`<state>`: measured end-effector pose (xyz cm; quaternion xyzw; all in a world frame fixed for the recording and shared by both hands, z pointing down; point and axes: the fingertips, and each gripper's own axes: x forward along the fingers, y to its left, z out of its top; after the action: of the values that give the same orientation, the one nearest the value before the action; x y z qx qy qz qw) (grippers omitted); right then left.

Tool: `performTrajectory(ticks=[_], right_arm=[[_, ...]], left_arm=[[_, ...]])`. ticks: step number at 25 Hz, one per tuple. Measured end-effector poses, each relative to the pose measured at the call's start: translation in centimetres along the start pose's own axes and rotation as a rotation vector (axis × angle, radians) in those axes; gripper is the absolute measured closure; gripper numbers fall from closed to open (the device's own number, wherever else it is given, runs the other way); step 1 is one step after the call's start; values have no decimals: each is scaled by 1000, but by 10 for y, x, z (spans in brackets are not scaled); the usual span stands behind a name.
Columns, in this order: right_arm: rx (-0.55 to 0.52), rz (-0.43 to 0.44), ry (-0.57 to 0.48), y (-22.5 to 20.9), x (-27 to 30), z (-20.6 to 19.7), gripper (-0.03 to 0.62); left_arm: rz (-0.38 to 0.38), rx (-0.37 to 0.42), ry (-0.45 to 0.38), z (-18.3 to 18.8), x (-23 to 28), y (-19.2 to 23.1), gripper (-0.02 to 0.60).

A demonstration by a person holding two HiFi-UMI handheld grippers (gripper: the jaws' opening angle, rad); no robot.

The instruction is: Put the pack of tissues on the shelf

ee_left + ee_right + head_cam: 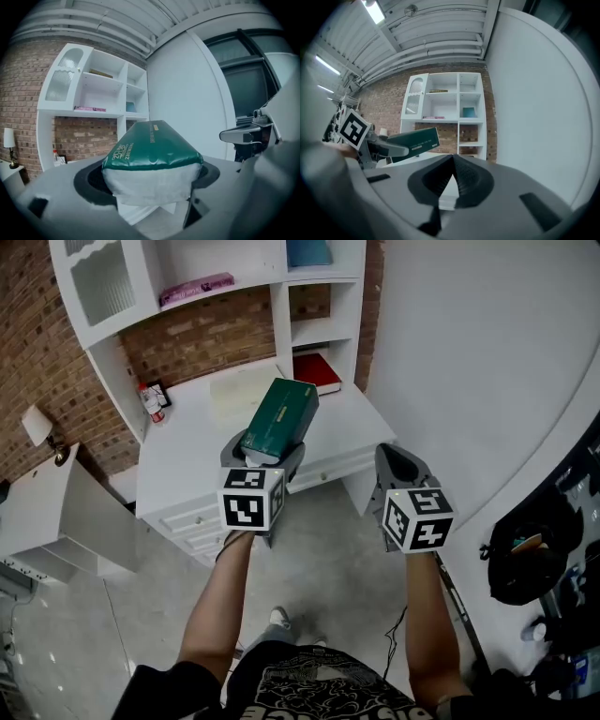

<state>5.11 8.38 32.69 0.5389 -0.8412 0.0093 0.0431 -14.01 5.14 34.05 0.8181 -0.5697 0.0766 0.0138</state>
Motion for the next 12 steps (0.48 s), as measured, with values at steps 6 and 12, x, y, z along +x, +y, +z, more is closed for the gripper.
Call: performTrajectory(ticks=[6, 12], right_arm=[[7, 7, -3, -13, 12, -3, 591], [1, 18, -6, -21, 39, -1, 591]], left_arm=[[4, 12, -5, 3, 18, -2, 130], [8, 9, -2, 2, 44, 9, 130]])
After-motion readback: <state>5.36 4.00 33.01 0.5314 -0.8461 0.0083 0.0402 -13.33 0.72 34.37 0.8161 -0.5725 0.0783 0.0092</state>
